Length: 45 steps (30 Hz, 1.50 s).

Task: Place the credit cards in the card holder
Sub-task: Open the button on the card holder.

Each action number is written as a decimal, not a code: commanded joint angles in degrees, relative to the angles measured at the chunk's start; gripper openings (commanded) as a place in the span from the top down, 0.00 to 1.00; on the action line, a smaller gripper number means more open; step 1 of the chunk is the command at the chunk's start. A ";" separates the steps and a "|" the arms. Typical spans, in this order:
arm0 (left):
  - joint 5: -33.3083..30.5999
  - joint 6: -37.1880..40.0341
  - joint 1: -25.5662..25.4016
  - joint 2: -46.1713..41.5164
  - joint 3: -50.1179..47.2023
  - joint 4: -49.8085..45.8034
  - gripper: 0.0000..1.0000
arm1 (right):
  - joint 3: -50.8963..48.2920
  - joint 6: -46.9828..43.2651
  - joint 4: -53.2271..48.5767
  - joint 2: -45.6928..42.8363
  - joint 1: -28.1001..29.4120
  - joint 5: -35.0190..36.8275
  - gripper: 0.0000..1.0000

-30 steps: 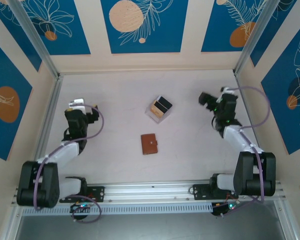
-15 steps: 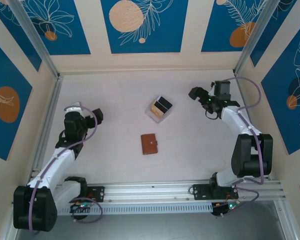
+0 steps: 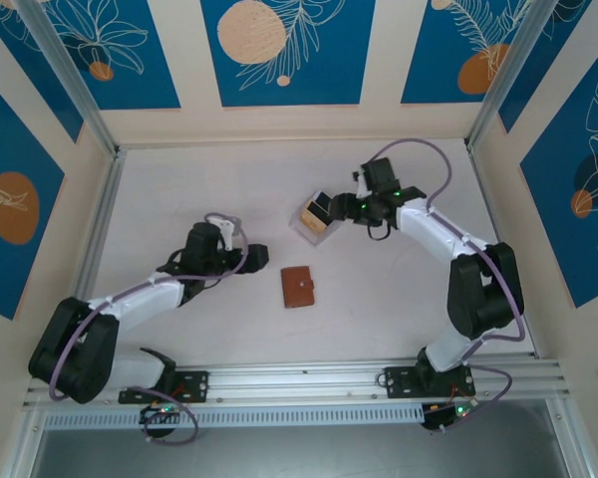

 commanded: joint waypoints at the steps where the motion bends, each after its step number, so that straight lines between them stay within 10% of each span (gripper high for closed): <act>1: 3.18 -1.71 -3.94 4.26 3.04 -0.75 0.12 | -2.61 -1.45 -6.19 -4.78 5.43 5.52 0.32; 18: 4.47 -5.75 -9.37 19.88 8.67 2.40 0.55 | -11.26 4.41 -2.91 -3.48 20.97 5.96 0.42; 45: 0.87 -7.19 -12.19 22.93 2.50 6.32 0.76 | -9.51 7.74 4.56 7.76 27.24 8.20 0.50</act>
